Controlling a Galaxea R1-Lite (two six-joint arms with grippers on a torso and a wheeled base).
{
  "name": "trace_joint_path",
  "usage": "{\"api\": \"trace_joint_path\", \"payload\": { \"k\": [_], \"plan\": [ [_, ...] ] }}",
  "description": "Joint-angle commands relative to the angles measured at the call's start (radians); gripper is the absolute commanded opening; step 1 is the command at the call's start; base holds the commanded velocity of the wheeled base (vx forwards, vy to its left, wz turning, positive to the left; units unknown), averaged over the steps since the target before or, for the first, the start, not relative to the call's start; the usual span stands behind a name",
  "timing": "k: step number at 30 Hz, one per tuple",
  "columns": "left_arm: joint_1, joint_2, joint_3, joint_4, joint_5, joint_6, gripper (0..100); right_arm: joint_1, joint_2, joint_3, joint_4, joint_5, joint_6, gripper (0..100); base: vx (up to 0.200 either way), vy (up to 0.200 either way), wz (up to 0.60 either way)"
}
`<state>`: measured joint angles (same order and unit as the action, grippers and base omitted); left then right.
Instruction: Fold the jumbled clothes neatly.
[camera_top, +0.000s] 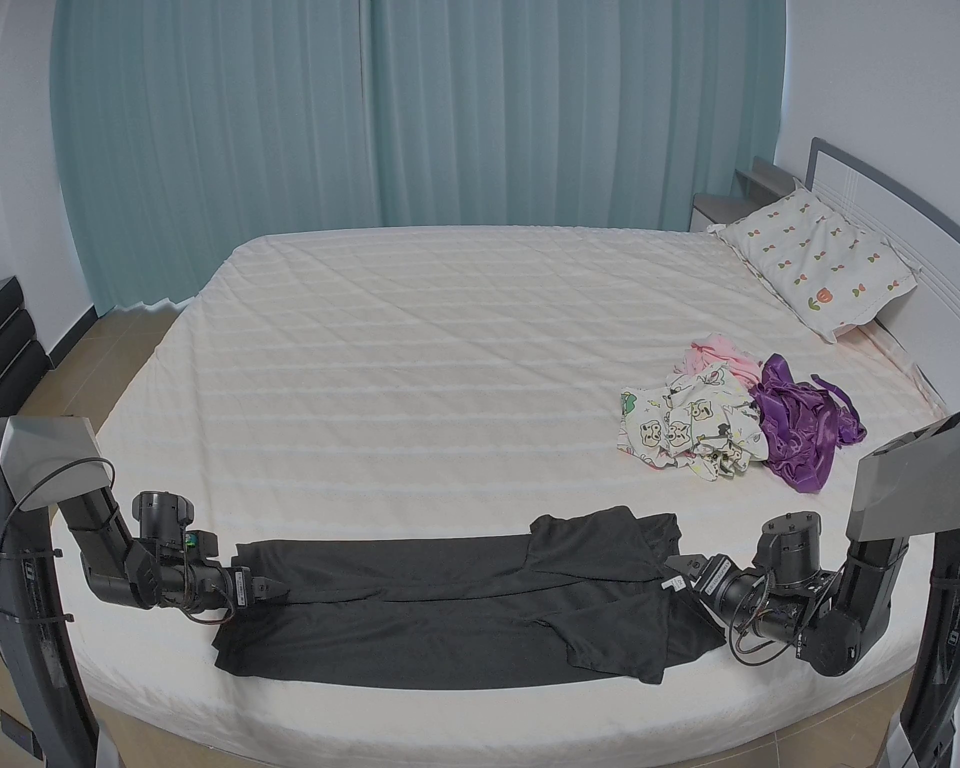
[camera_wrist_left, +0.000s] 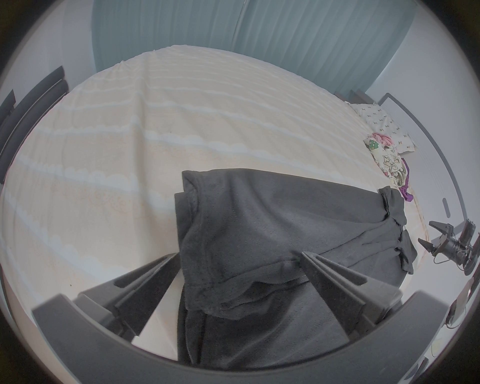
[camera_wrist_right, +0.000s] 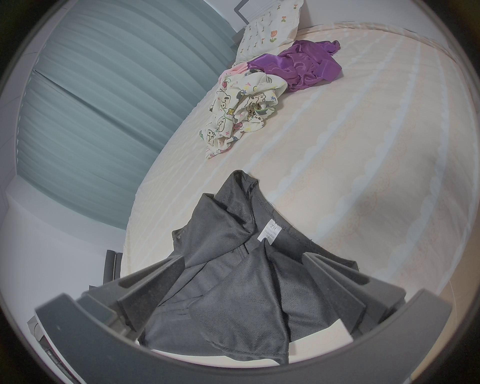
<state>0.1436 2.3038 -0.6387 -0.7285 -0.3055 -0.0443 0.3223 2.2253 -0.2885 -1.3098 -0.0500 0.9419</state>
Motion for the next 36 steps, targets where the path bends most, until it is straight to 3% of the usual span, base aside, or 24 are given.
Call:
{"api": "trace_joint_path", "payload": {
  "k": [1,19,30,31,36],
  "plan": [
    [0.005,0.023,-0.012,-0.002,-0.006,-0.002,100,0.001,0.0,0.0,0.0,-0.001,0.0,100,0.0,0.0,0.0],
    [-0.006,0.025,-0.025,-0.002,-0.113,-0.028,100,-0.002,0.0,0.0,0.0,-0.001,0.0,100,0.0,0.0,0.0],
    [-0.018,0.028,-0.03,0.0,-0.115,-0.023,100,-0.003,0.002,0.0,0.0,-0.001,0.001,100,0.0,0.0,0.0],
    [-0.018,0.029,-0.03,0.0,-0.109,-0.02,0,-0.003,0.002,0.0,0.0,-0.001,0.001,100,0.0,0.0,0.0],
    [-0.024,0.029,-0.029,-0.002,-0.104,-0.019,0,-0.005,0.0,0.0,0.0,-0.001,0.001,100,0.0,0.0,0.0]
  ]
}}
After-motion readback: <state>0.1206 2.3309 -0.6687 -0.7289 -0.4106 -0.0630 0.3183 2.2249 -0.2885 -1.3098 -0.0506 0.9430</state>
